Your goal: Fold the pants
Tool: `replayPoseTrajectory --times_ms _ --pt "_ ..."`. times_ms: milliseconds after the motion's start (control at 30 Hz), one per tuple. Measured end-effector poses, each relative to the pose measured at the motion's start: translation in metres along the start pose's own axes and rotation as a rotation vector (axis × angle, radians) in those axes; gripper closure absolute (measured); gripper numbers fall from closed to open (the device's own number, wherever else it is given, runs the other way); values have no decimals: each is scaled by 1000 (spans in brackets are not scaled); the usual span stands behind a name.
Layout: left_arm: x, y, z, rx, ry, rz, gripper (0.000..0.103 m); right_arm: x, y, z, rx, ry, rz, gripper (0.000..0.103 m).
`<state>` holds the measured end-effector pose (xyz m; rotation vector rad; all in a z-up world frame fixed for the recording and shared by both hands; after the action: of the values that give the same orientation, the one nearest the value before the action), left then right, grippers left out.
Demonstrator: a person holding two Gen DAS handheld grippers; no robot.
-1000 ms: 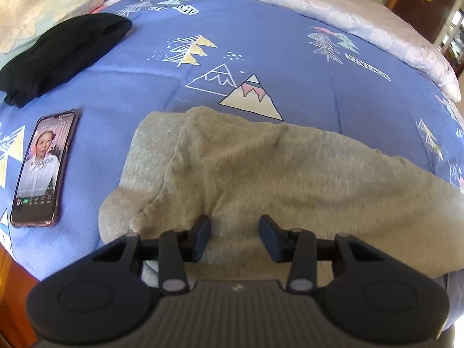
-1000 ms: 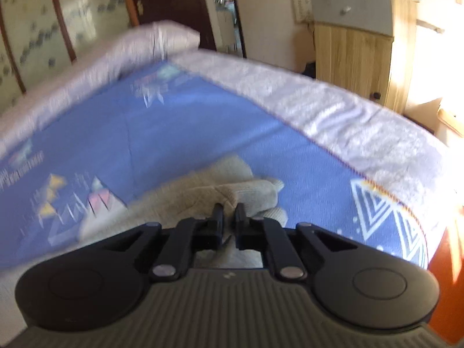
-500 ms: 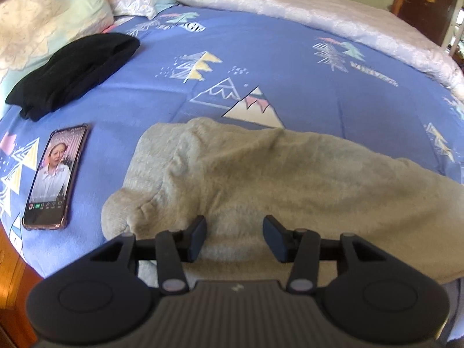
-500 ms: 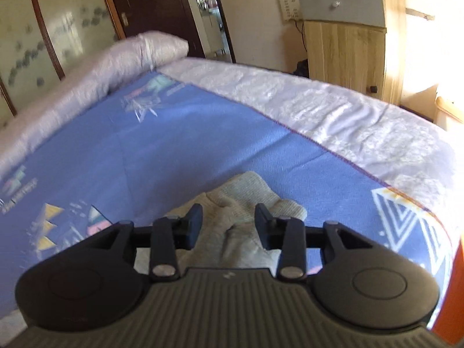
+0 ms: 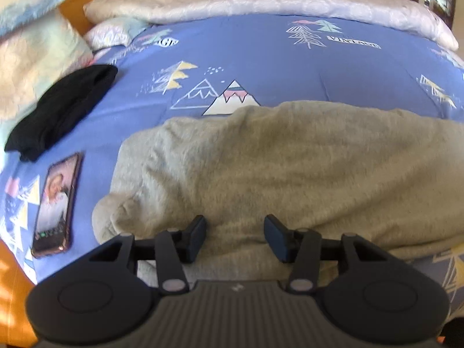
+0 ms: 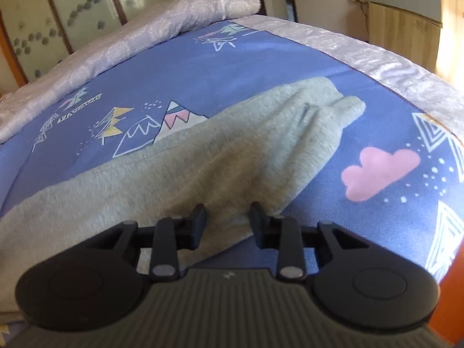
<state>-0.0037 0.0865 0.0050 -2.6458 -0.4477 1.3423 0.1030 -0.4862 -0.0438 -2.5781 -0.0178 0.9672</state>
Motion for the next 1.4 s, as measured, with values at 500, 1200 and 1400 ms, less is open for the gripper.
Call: replayPoseTrajectory --times_ms 500,1200,1400 --pt "-40 -24 -16 -201 -27 218 53 -29 104 -26 530 238 -145 60" --pt "-43 50 -51 -121 -71 433 53 -60 7 -59 246 260 -390 84" --pt "-44 57 -47 -131 -68 490 53 -63 -128 -12 -107 121 -475 83"
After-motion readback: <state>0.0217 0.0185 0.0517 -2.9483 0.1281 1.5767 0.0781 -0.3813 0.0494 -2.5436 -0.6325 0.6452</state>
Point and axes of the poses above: each gripper's, at about its wrist camera, not at the fingertips, and x roughly the way its jaws point, y to its right, z to its underside, the point moved 2 cm from there along x, roughly the way its jaws point, and after that the axes turned 10 degrees about -z, right-handed, at the moved point
